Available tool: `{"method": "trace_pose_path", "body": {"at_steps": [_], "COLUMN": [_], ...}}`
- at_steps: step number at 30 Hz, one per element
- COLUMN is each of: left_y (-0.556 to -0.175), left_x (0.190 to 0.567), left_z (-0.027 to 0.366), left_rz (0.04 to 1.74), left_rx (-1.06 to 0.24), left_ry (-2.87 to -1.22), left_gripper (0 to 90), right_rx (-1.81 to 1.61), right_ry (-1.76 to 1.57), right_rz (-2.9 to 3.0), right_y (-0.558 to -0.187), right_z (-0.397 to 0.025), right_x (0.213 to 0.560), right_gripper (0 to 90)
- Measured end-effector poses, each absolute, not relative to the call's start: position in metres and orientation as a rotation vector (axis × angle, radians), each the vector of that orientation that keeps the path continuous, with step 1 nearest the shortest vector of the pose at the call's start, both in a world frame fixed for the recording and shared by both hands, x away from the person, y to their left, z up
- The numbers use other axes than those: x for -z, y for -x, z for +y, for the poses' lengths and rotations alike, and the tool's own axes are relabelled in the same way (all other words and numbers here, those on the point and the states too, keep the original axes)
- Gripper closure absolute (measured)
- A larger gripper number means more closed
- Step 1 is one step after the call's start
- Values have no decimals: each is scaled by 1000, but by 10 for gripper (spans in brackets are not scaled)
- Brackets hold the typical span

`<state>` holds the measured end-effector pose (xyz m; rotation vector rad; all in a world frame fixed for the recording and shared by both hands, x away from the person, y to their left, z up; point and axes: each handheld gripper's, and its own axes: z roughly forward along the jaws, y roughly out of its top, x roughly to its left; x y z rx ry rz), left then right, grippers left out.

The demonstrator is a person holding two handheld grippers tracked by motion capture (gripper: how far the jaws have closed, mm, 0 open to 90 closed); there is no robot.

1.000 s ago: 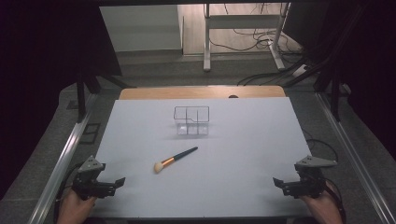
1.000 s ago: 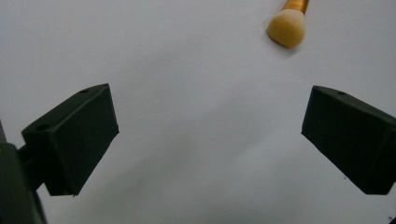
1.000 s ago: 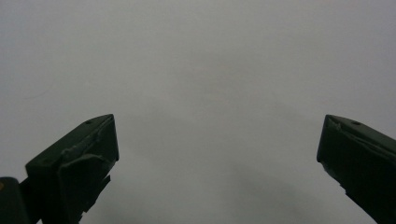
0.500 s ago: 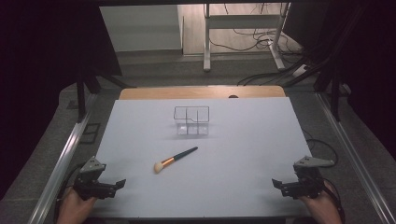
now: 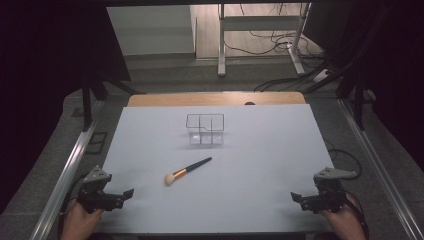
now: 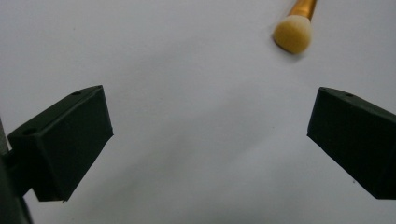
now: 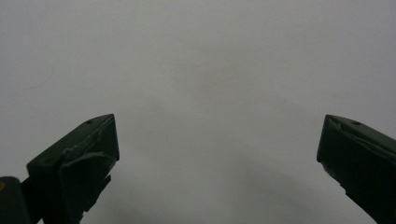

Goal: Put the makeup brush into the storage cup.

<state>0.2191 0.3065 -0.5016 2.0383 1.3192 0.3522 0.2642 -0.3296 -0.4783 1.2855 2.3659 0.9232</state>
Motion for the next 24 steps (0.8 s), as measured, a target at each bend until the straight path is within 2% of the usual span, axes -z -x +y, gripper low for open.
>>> {"method": "trace_pose_path", "body": {"at_steps": [24], "left_y": [-230], "left_x": [495], "left_z": [289], "left_rz": [1281], "left_rx": [-354], "left_ry": [-2142], "left_gripper": [0], "right_rx": [-938], "right_ry": [-1298], "right_rz": [2370], "right_y": [-265], "right_z": [-329], "right_x": [479], "right_gripper": [0]}}
